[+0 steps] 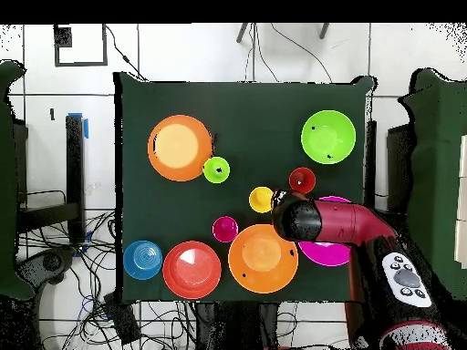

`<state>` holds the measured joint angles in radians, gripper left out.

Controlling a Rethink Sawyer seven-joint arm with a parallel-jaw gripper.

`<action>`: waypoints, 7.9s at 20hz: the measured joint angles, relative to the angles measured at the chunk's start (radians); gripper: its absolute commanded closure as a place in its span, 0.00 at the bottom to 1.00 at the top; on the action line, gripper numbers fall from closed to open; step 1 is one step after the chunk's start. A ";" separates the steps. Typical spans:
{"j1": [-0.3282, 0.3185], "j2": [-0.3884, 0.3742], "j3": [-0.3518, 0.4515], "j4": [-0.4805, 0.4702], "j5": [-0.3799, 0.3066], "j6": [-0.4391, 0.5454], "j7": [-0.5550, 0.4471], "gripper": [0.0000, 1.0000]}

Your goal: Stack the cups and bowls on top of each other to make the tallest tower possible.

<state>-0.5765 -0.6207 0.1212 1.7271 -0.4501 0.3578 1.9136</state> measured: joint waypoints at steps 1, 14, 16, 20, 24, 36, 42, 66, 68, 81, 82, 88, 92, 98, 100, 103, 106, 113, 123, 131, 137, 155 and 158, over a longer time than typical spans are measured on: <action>-0.001 0.000 0.000 0.000 0.000 0.000 0.000 1.00; -0.002 0.000 0.002 0.000 0.000 0.000 0.000 0.00; -0.002 0.000 0.002 0.000 0.000 0.000 0.000 0.00; -0.002 0.000 0.002 0.000 0.000 0.000 0.000 0.00; -0.003 0.000 0.003 0.000 0.000 0.000 0.000 0.00; -0.014 -0.006 0.005 0.000 -0.001 0.000 0.000 0.00; -0.030 -0.022 0.005 0.000 -0.001 0.000 0.000 0.00; -0.027 -0.061 -0.014 0.002 0.001 0.000 0.000 0.00; -0.025 -0.061 -0.017 0.002 0.004 0.000 0.000 0.00; -0.025 -0.061 -0.057 0.004 0.032 0.000 0.000 0.00; -0.025 -0.061 -0.059 0.004 0.033 -0.001 0.000 0.00; -0.022 -0.061 -0.075 0.006 0.041 -0.017 0.000 0.00; -0.014 -0.061 -0.087 0.007 0.047 -0.040 0.000 0.00; 0.009 -0.043 -0.117 0.009 0.061 -0.099 0.000 0.00; 0.017 -0.027 -0.123 0.010 0.073 -0.118 0.000 0.00; 0.023 -0.008 -0.128 0.011 0.086 -0.140 0.000 0.00; 0.028 0.010 -0.131 0.013 0.096 -0.154 0.000 0.00; 0.038 0.031 -0.134 0.036 0.121 -0.159 0.000 0.00; 0.040 0.031 -0.147 0.052 0.136 -0.159 0.000 0.00; 0.049 0.031 -0.174 0.053 0.150 -0.159 0.000 0.00; 0.068 0.031 -0.190 0.064 0.187 -0.159 0.000 0.00; 0.087 0.042 -0.197 0.106 0.223 -0.160 0.000 0.00; 0.085 0.052 -0.199 0.106 0.223 -0.160 0.000 0.00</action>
<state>-0.4911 -0.5687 -0.0774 1.8335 -0.2273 0.1981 1.9138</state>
